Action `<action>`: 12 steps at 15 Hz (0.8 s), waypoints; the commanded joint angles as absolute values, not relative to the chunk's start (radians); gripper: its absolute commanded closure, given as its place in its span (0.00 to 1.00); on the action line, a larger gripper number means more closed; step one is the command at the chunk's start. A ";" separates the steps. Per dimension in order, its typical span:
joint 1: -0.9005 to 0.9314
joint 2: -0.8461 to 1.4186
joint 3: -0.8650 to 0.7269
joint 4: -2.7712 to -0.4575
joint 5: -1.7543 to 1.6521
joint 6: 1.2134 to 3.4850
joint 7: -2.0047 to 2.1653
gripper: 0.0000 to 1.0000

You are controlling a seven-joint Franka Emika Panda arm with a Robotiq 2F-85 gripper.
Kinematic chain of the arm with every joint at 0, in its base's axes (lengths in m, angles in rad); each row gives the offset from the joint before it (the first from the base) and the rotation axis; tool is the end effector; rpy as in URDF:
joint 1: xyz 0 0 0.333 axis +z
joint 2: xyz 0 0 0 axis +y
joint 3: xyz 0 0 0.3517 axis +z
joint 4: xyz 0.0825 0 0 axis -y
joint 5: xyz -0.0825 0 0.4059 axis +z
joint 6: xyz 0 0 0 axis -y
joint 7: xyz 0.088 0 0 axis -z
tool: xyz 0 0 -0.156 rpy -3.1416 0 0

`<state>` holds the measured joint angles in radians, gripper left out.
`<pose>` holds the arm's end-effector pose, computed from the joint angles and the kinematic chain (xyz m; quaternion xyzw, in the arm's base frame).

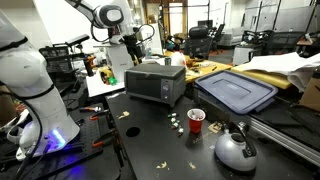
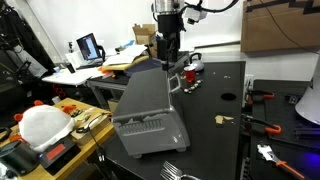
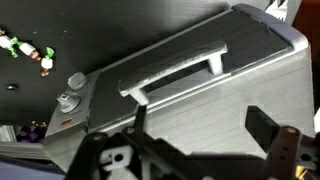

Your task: Put two pieces of candy in the red cup.

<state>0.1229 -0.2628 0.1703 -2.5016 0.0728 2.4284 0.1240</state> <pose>0.4534 0.1384 0.3690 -0.9939 -0.0582 -0.0905 0.0233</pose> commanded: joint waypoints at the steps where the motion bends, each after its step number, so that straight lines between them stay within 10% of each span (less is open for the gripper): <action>1: 0.108 -0.265 0.152 -2.500 0.052 2.430 0.142 0.00; 12: -0.005 -0.268 0.082 -2.527 -0.048 2.425 0.172 0.00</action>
